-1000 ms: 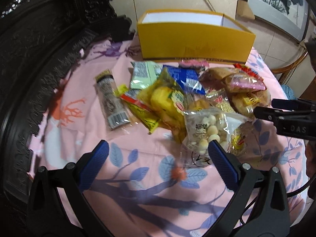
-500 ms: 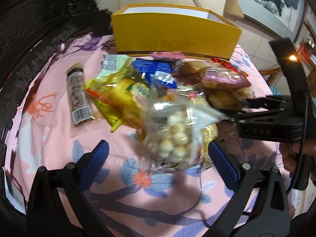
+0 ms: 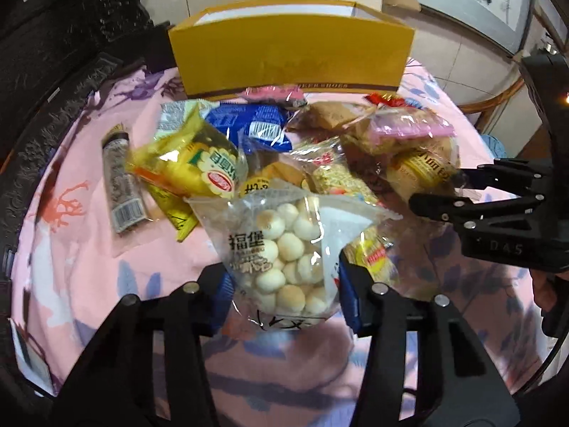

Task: Organize snacks
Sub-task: 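Grasp the white-puff bag with left tool while right tool grasps yellow bun, then carry both bags into the yellow box and open both tools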

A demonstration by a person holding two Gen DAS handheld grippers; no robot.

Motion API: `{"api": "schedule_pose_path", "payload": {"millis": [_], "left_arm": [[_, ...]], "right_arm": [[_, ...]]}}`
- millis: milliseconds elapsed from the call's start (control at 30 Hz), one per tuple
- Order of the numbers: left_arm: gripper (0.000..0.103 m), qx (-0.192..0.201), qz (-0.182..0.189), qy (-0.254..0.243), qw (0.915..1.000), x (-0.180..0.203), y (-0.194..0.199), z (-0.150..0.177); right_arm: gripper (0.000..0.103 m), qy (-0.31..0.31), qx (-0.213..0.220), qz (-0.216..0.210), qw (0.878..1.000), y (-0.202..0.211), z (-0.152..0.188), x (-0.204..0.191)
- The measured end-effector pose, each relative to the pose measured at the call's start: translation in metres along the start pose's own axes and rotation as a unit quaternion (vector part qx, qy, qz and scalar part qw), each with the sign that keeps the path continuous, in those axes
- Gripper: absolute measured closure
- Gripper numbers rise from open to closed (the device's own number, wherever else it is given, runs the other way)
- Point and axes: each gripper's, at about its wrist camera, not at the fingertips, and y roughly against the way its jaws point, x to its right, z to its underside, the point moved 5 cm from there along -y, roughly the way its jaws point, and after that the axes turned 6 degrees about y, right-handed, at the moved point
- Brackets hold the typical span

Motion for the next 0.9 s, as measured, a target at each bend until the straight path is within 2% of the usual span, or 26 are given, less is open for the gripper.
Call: {"api": "schedule_pose_path", "payload": {"millis": [100,233,367,467,633,767,900], "left_arm": [[0.052,0.019,0.003,-0.014,0.9997,0.003,0.026,-0.004],[0.053,0.05,0.031,-0.022,0.9981,0.002,0.065,-0.018],[0.053,0.1,0.06,-0.05,0.9919,0.001,0.102,-0.054],[0.053,0.124,0.078,-0.055,0.9877,-0.001,0.113,-0.085],[0.053,0.145,0.095,-0.036,0.9841,-0.011,0.103,-0.15],[0.053,0.131,0.096,-0.009,0.9867,-0.018,0.079,-0.181],[0.053,0.111,0.084,0.04,0.9895,-0.029,0.053,-0.207]], "right_arm": [[0.051,-0.006,0.025,0.001,1.0,0.029,-0.001,-0.003],[0.051,-0.01,0.069,0.012,0.998,0.073,-0.014,-0.007],[0.051,-0.029,0.116,0.033,0.992,0.111,-0.045,-0.008],[0.051,-0.038,0.149,0.05,0.987,0.128,-0.075,-0.005],[0.051,-0.048,0.172,0.077,0.981,0.125,-0.123,0.01],[0.051,-0.065,0.17,0.086,0.98,0.115,-0.148,0.025],[0.051,-0.08,0.173,0.092,0.977,0.106,-0.17,0.04]]}}
